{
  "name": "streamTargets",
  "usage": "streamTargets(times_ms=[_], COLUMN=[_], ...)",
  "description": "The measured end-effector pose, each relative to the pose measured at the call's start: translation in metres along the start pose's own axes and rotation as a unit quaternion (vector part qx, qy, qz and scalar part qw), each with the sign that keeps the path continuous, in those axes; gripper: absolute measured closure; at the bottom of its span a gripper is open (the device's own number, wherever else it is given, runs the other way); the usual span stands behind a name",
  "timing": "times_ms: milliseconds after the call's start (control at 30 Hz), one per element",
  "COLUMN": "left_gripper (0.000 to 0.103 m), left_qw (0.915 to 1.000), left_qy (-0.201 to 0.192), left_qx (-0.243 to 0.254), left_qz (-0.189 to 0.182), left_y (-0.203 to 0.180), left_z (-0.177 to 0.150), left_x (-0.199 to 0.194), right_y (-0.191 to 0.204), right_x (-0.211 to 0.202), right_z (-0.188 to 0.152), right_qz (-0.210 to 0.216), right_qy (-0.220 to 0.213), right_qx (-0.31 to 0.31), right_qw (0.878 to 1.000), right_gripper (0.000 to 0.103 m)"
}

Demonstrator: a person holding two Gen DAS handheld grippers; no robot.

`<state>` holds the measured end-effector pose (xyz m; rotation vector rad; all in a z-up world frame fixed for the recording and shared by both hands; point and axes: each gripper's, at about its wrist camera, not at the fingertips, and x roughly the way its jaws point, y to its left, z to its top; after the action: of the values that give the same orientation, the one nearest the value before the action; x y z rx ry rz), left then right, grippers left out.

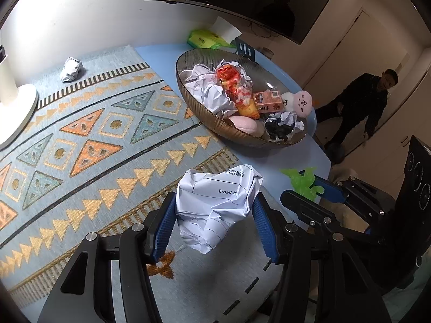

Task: Organize objects
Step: 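Carry the paper ball and green plush over the brown bowl and release both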

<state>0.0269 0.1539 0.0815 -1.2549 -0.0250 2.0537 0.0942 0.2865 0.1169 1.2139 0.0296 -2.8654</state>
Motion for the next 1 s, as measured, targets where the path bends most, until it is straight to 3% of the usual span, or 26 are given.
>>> streamTargets(times_ms=[667,800,900,1000], left_gripper=[0.050,0.050,0.050,0.050], left_qw=[0.9997,0.9987,0.9954,0.9943], left_qy=[0.011,-0.003,-0.022,-0.033], left_qx=[0.020,0.050,0.091,0.095], left_qz=[-0.001,-0.008,0.020,0.035], left_y=[-0.004,-0.014,-0.030,-0.041], left_z=[0.009,0.039,0.069,0.100], left_x=[0.010,0.019,0.030,0.045], right_y=[-0.017,-0.037,-0.064,-0.096], right_x=[0.006,0.011,0.016,0.024], right_z=[0.003,0.019,0.044,0.067], right_qz=[-0.008,-0.010,-0.036,-0.077], right_qy=[0.005,-0.007,-0.034,-0.049], right_qx=[0.033,0.056,0.090,0.138], right_qw=[0.999,0.998,0.995,0.986], right_gripper=[0.072,0.072,0.072,0.072])
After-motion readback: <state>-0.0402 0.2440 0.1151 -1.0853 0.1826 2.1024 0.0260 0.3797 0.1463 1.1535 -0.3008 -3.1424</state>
